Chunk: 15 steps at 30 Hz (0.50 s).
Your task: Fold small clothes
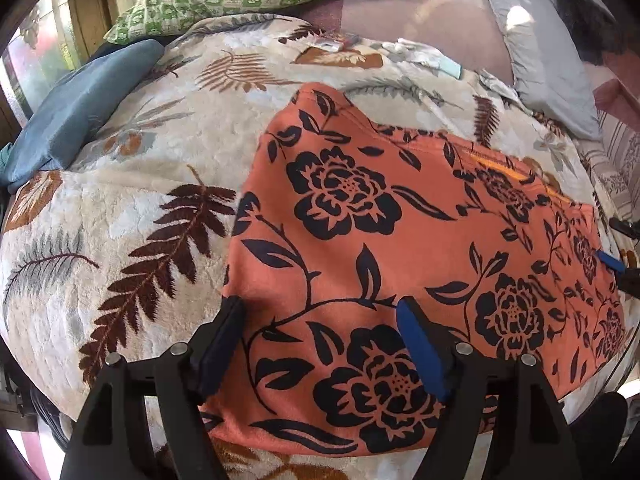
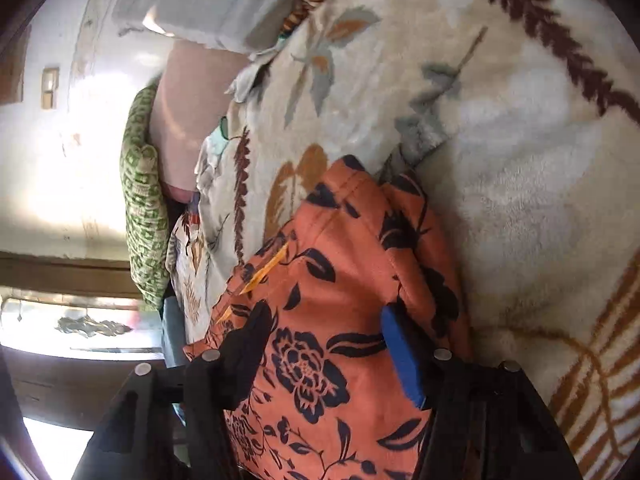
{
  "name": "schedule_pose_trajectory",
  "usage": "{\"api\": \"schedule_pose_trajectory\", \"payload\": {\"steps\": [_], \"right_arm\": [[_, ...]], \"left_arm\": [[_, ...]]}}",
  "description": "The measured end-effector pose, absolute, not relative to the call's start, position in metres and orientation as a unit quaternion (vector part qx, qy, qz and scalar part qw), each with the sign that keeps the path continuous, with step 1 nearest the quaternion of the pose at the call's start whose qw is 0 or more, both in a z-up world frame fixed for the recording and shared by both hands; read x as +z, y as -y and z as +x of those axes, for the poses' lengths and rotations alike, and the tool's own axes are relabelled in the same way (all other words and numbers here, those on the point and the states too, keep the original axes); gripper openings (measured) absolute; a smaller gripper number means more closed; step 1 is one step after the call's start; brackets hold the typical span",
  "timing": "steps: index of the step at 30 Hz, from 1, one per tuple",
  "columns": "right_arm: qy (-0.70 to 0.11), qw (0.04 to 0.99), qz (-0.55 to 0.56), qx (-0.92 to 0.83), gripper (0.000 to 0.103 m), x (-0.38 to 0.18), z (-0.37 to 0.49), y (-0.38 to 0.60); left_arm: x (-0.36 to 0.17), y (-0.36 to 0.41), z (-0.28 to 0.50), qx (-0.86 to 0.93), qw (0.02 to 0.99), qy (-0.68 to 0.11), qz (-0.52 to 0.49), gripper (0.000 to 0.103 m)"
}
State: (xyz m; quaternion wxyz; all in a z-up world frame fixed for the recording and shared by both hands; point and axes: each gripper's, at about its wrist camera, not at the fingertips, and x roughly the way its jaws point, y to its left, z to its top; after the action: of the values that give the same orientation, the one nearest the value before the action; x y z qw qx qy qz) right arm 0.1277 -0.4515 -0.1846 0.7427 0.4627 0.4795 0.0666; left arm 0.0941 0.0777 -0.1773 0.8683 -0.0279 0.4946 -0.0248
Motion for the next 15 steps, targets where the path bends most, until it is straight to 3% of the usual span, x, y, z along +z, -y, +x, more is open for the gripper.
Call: {"api": "schedule_pose_trajectory", "payload": {"steps": [4,7,8,10,15], "right_arm": [[-0.474,0.750,0.437,0.147,0.075,-0.150,0.092,0.422],[-0.506,0.740,0.426,0.125,0.078,-0.178,0.067,0.407],[-0.511,0.735,0.431,0.107,0.074,-0.193,0.061,0.410],[-0.485,0.728,0.476,0.085,0.073,-0.194,0.053,0.420],[-0.489,0.765,0.401,0.121,0.075,-0.140,0.068,0.387]], "left_arm": [[-0.163,-0.086,0.081,-0.014,0.884,-0.465,-0.041,0.078],[-0.189,-0.090,0.088,0.030,0.860,-0.508,-0.015,0.078],[-0.201,-0.092,0.093,0.043,0.848,-0.528,-0.010,0.081],[-0.203,-0.105,0.092,0.044,0.842,-0.535,-0.050,0.081],[-0.166,-0.105,0.074,0.051,0.877,-0.476,-0.037,0.081]]}}
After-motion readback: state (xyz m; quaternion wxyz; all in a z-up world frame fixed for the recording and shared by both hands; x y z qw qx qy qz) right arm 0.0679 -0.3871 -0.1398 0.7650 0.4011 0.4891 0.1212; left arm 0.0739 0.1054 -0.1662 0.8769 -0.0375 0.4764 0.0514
